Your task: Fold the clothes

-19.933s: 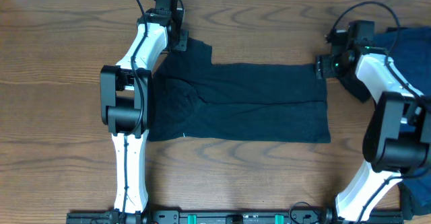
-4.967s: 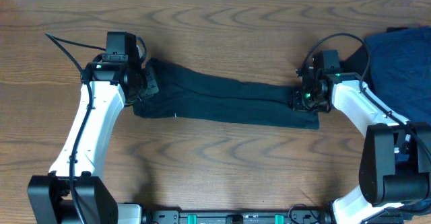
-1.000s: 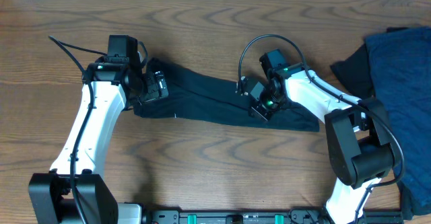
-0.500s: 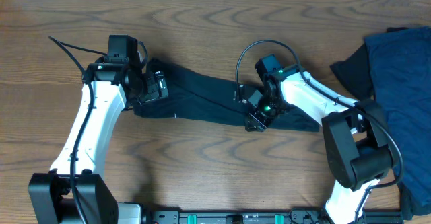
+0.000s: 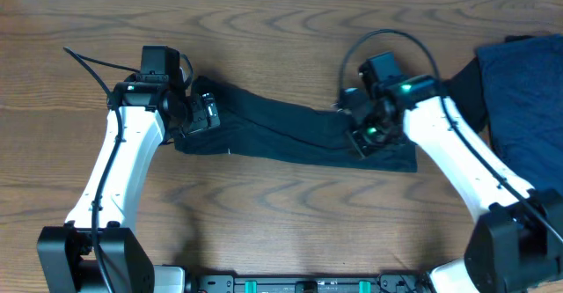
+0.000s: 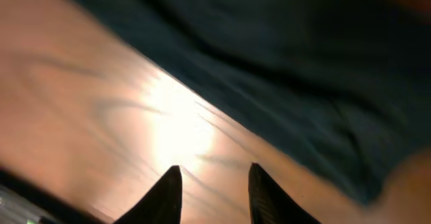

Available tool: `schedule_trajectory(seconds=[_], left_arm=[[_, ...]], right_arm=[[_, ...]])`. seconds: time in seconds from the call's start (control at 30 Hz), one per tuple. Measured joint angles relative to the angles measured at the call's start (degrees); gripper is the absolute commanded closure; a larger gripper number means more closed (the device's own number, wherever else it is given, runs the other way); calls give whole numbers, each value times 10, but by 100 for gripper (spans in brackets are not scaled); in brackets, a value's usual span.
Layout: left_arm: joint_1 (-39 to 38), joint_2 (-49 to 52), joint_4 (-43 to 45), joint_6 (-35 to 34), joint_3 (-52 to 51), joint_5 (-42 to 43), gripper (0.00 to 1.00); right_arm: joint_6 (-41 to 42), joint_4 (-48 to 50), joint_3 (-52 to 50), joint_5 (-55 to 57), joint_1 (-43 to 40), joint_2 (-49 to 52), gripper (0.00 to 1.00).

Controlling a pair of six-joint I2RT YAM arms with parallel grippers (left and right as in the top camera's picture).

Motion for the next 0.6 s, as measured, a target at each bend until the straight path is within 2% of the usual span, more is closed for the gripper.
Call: schedule_trajectory(seconds=[0.2,0.27,0.37,0.6], left_arm=[[0,0,0,0,0,0,2],[0,0,0,0,0,0,2],[0,0,0,0,0,0,2],[0,0,0,0,0,0,2]], right_arm=[[144,-5,-32,78,-42,1,74],[188,10,-51,89,-57,1,73],[234,24,-71,99,-83,2,66],[301,65,-107,111,-105,2,66]])
